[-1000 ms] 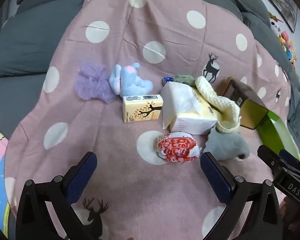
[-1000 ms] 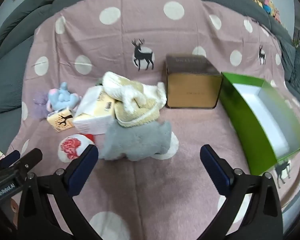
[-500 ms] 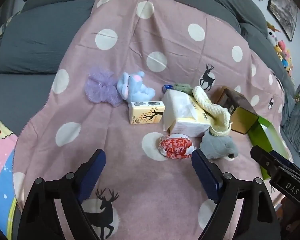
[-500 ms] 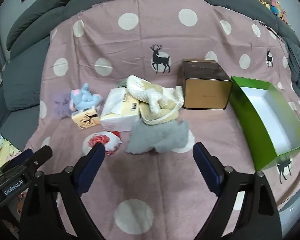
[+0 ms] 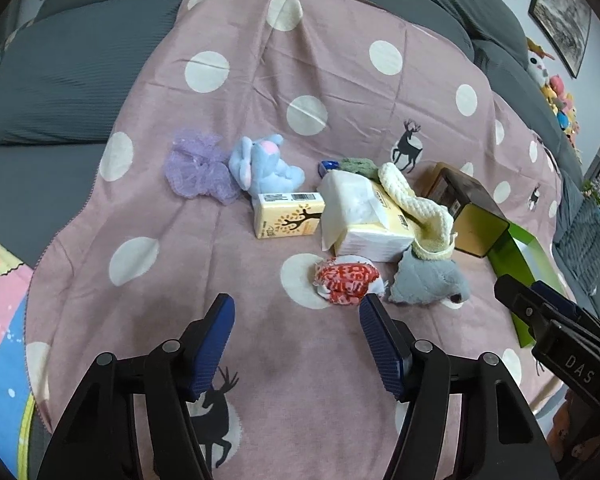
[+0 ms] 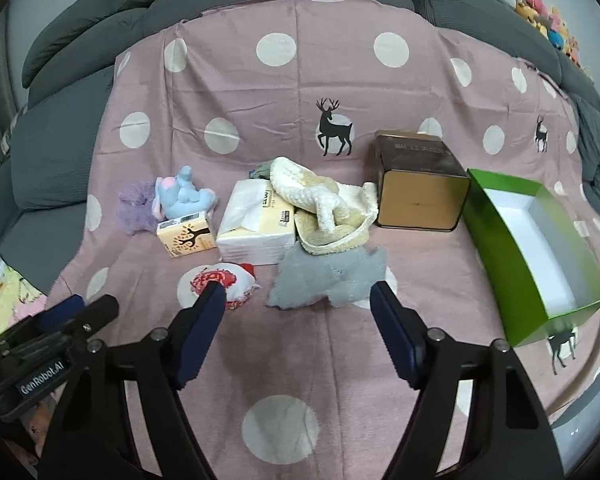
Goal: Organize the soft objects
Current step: 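Move the right tool toward the red-and-white sock ball, then close the right gripper on the red-and-white sock ball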
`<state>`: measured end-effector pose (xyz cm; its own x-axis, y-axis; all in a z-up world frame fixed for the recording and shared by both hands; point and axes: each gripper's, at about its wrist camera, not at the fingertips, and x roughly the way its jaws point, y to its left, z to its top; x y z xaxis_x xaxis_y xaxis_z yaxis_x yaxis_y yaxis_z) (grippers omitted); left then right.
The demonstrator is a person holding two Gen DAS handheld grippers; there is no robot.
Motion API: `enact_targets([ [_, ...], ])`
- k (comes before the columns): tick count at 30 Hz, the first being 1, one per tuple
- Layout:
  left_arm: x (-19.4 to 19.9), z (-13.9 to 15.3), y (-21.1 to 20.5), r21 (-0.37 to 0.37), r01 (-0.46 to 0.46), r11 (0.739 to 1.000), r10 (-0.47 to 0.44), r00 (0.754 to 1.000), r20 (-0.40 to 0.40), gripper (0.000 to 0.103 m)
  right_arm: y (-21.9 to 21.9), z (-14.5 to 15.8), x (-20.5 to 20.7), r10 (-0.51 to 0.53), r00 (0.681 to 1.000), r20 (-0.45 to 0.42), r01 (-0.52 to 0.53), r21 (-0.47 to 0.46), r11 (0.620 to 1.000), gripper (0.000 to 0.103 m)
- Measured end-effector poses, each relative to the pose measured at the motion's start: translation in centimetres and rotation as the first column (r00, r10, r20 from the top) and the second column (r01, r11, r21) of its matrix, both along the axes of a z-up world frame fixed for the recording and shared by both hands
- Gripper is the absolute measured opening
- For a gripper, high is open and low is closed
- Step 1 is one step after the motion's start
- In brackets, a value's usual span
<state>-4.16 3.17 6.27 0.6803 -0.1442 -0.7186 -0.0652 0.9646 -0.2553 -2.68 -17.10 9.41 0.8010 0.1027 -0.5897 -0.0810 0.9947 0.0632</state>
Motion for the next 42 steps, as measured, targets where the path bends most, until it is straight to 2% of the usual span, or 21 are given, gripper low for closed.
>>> enact_targets([
  [3, -0.2, -0.1, 0.1, -0.002, -0.006, 1.0, 0.006, 1.0, 0.005, 0.066, 0.0, -0.1, -0.1, -0.008, 1.0, 0.007, 0.008, -0.018, 1.0, 0.072],
  [6, -0.1, -0.2, 0.1, 0.0, -0.013, 1.0, 0.013, 1.0, 0.0, 0.066, -0.3, -0.2, 0.0, -0.011, 1.0, -0.004, 0.011, 0.005, 1.0, 0.069],
  [9, -0.2, -0.4, 0.0, -0.018, -0.009, 1.0, 0.009, 1.0, -0.003, 0.066, -1.2, -0.5, 0.4, 0.015, 0.999, -0.037, -0.012, 0.09, 0.996, 0.072],
  [12, 0.7, -0.9, 0.0, -0.041, 0.0, 0.999, -0.001, 1.0, -0.022, 0.066, -2.1, -1.1, 1.7, 0.081, 0.99, -0.114, -0.053, 0.231, 0.971, 0.073],
  [13, 1.0, -1.1, 0.0, -0.041, 0.002, 0.999, -0.003, 1.0, -0.03, 0.066, -2.1, -1.4, 1.9, 0.097, 0.987, -0.125, -0.062, 0.261, 0.963, 0.076],
  [15, 1.9, -1.7, -0.3, -0.05, 0.02, 0.999, -0.022, 0.999, -0.045, 0.066, -1.8, -2.0, 2.9, 0.131, 0.977, -0.167, -0.076, 0.299, 0.951, 0.081],
  [19, 4.4, -3.6, -0.9, -0.099, 0.033, 0.995, -0.043, 0.993, -0.106, 0.066, -0.7, -2.8, 5.6, 0.204, 0.956, -0.212, -0.115, 0.372, 0.921, 0.083],
  [25, 7.1, -5.9, -1.2, -0.153, -0.001, 0.988, -0.025, 0.986, -0.165, 0.069, 1.5, -4.3, 10.1, 0.299, 0.91, -0.288, -0.171, 0.396, 0.902, 0.082],
  [27, 8.0, -6.7, -1.3, -0.179, -0.004, 0.984, -0.028, 0.984, -0.178, 0.075, 1.9, -4.8, 11.4, 0.318, 0.896, -0.31, -0.176, 0.409, 0.895, 0.082],
  [30, 8.8, -7.6, -1.3, -0.201, -0.014, 0.979, -0.025, 0.982, -0.189, 0.075, 2.4, -5.5, 12.8, 0.343, 0.887, -0.31, -0.185, 0.443, 0.877, 0.064],
  [33, 9.7, -8.6, -1.0, -0.22, -0.027, 0.975, -0.02, 0.977, -0.211, 0.075, 3.0, -6.1, 14.1, 0.376, 0.863, -0.339, -0.211, 0.434, 0.876, 0.064],
  [38, 10.2, -9.3, -0.8, -0.271, -0.014, 0.962, -0.039, 0.981, -0.189, 0.075, 3.5, -8.1, 15.9, 0.402, 0.826, -0.394, -0.202, 0.46, 0.865, 0.065],
  [40, 10.2, -9.2, -0.9, -0.284, 0.007, 0.959, -0.058, 0.984, -0.171, 0.068, 3.3, -8.8, 16.3, 0.416, 0.814, -0.406, -0.194, 0.486, 0.852, 0.065],
  [42, 10.6, -9.4, -1.3, -0.333, 0.038, 0.942, -0.098, 0.982, -0.164, 0.045, 3.3, -9.3, 16.5, 0.437, 0.8, -0.411, -0.199, 0.506, 0.839, 0.065],
])
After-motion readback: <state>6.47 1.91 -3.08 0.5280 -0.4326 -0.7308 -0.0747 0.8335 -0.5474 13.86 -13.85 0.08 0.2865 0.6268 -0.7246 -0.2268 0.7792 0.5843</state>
